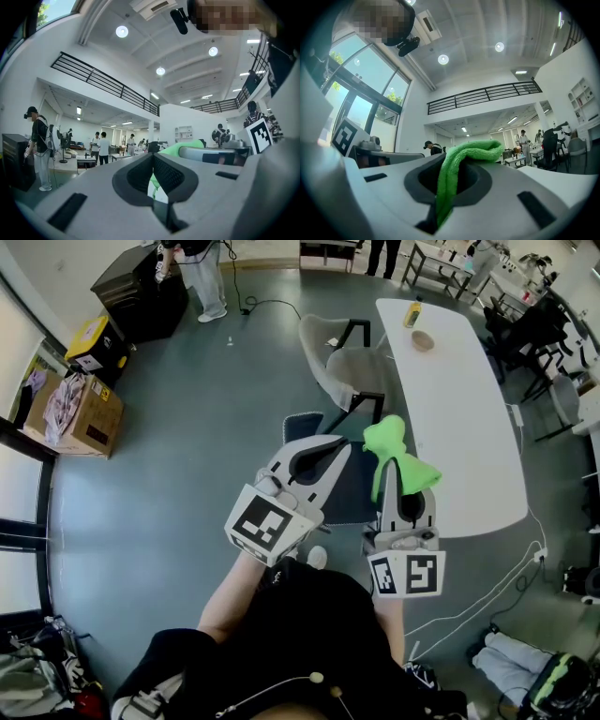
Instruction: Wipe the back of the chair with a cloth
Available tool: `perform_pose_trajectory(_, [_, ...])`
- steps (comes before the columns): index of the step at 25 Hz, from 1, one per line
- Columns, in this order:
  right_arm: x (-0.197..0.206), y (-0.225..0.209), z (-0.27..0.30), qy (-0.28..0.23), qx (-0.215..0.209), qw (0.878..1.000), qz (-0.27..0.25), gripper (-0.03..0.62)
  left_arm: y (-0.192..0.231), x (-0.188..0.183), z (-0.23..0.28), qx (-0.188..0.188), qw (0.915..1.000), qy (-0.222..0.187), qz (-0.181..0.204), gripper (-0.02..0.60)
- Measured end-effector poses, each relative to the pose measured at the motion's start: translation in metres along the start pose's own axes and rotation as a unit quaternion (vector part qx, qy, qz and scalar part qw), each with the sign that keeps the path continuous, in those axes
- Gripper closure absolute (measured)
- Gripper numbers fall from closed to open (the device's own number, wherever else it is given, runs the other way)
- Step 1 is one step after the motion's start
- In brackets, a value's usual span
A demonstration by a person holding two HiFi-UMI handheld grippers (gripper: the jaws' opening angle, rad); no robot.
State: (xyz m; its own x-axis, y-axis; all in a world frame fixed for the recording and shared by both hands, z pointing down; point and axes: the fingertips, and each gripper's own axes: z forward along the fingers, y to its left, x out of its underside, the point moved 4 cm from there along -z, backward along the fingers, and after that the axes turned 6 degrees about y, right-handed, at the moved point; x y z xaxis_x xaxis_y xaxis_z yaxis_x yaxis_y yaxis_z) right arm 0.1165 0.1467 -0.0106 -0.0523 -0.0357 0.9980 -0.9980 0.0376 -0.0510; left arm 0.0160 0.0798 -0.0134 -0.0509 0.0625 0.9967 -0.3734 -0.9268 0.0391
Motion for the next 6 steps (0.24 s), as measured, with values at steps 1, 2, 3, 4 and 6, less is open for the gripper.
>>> perform_pose_trajectory(1, [0.0001,0.0002,-0.0007,-0.001,0.0,1.0,0.001,0.576,-0.0009,0.0005,-0.001,0.004,1.0,0.002,0.001,0.575])
perform_pose_trajectory(2, [0.0003,0.0002,-0.0016,-0.003,0.0,1.0,0.001,0.576,-0.0015,0.001,-0.0023,0.005,1.0,0.002,0.003,0.577])
perform_pose_trajectory(3, [0.0005,0.0,-0.0024,-0.003,0.0,1.0,0.002,0.576,-0.0012,0.0016,-0.0039,0.003,1.0,0.001,0.003,0.577])
perform_pose_trajectory(4, [0.0008,-0.0003,-0.003,-0.004,0.001,1.0,0.003,0.576,-0.0002,0.0022,-0.0053,-0.001,1.0,0.001,0.002,0.577])
perform_pose_trajectory(6, [0.0014,-0.0011,-0.004,-0.004,0.004,1.0,0.004,0.577,0.003,0.0039,-0.0079,-0.011,0.9999,0.0,0.0,0.577])
